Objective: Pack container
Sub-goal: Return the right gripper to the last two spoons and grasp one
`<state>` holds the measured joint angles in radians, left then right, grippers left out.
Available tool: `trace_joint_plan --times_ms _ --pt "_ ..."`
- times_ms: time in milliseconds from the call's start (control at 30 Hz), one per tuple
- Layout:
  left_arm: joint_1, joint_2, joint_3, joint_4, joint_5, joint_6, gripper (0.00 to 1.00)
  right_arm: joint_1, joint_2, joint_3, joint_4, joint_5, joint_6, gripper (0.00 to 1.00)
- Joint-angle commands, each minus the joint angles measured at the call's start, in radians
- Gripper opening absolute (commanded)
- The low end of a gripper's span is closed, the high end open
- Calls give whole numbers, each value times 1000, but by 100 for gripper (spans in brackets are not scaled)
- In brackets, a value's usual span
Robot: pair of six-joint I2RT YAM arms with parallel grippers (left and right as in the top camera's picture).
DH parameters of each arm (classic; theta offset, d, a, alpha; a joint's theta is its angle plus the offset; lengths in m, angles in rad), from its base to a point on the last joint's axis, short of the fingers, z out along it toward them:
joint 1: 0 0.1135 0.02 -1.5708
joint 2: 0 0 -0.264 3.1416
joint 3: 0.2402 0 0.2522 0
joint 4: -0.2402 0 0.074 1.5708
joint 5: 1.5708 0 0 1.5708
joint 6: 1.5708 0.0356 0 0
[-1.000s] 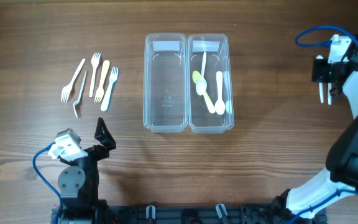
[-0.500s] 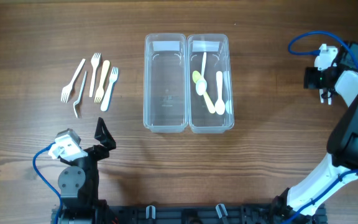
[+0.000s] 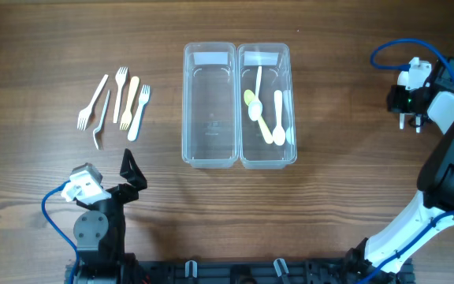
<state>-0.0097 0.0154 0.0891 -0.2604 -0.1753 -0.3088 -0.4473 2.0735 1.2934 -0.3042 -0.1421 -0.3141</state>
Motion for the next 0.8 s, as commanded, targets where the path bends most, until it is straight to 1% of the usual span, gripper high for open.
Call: trace_joint_plan --times_ms 0,33,67,133,167,267,467,567,767 --pt "8 -5 -7 4 -9 16 100 -5 43 0 -30 -60 37 50" --pt "8 -5 -7 4 -9 16 100 -5 43 0 -35 -63 37 38" --pt "8 -5 -7 4 -9 16 100 -5 43 0 -40 -63 37 20" --pt "8 -5 -7 4 -9 16 100 -5 43 0 -40 -62 53 7" --pt "8 -5 -7 4 -9 16 100 -5 43 0 -40 -62 56 4" --pt "8 -5 -7 4 -9 17 100 -5 43 0 -44 -62 78 4" --pt "8 -5 -7 4 -9 16 100 10 14 1 -71 -122 187 4" --pt "8 -5 -7 4 -9 16 100 39 -64 1 -85 -136 192 4" --pt "8 -5 -7 4 -9 17 100 128 -289 1 -147 -148 195 4"
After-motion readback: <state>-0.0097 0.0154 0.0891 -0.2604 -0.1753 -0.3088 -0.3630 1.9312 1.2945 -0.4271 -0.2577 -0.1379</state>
